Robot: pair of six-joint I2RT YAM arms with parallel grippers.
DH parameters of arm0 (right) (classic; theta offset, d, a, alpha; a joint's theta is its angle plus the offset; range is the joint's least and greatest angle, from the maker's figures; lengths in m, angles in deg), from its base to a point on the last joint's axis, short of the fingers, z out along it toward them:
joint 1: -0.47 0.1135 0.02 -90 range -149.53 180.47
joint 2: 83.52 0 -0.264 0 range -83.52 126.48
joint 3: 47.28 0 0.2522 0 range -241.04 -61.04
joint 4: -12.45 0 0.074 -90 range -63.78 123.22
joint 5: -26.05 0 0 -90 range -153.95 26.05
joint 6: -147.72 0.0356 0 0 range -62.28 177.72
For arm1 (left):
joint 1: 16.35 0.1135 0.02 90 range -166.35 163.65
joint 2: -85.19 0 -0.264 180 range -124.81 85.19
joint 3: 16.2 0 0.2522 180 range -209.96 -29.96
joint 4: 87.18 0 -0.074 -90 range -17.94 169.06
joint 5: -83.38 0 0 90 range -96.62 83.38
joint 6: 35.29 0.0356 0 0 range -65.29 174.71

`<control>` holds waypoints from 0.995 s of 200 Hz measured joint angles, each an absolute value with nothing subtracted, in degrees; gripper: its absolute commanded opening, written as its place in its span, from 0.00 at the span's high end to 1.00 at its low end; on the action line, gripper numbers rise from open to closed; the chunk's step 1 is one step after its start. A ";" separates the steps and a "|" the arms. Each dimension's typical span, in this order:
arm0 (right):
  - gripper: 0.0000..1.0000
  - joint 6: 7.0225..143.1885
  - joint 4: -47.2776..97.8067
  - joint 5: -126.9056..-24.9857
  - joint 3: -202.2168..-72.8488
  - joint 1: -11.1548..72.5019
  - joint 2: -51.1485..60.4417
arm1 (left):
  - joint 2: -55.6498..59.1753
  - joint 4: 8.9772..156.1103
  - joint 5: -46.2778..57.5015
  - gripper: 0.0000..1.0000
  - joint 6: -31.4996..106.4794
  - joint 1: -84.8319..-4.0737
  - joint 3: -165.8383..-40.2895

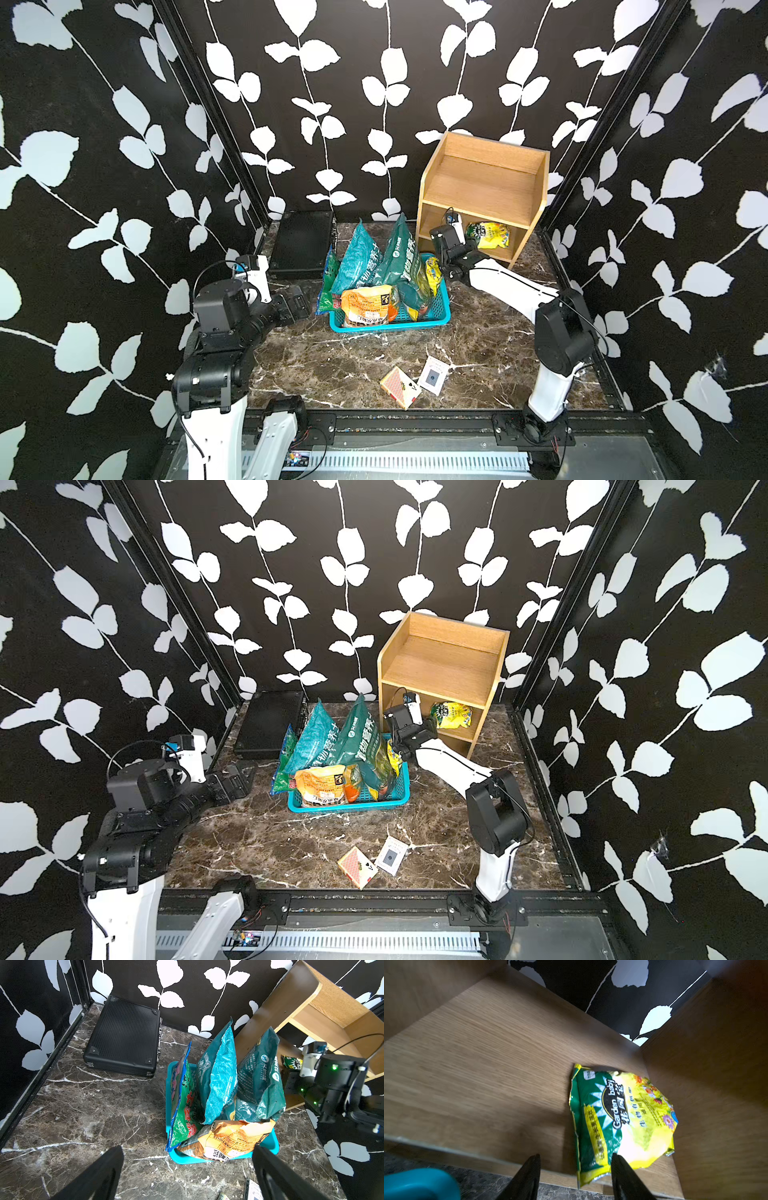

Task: Take down the fertilizer bag from the shelf
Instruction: Pick up the fertilizer bag from the shelf.

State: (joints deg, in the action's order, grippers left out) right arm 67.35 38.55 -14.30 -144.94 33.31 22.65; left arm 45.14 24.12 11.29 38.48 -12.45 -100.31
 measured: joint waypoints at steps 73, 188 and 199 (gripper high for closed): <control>0.46 66.93 44.32 -11.28 -149.36 32.39 25.58 | 45.14 24.12 11.29 0.01 38.50 -12.45 -100.31; 0.72 68.68 53.77 -7.79 -156.09 30.71 29.89 | 45.14 24.12 11.27 0.01 38.50 -12.45 -100.31; 0.89 68.99 53.81 -7.85 -156.44 29.62 30.37 | 45.14 24.12 11.27 0.01 38.50 -12.45 -100.31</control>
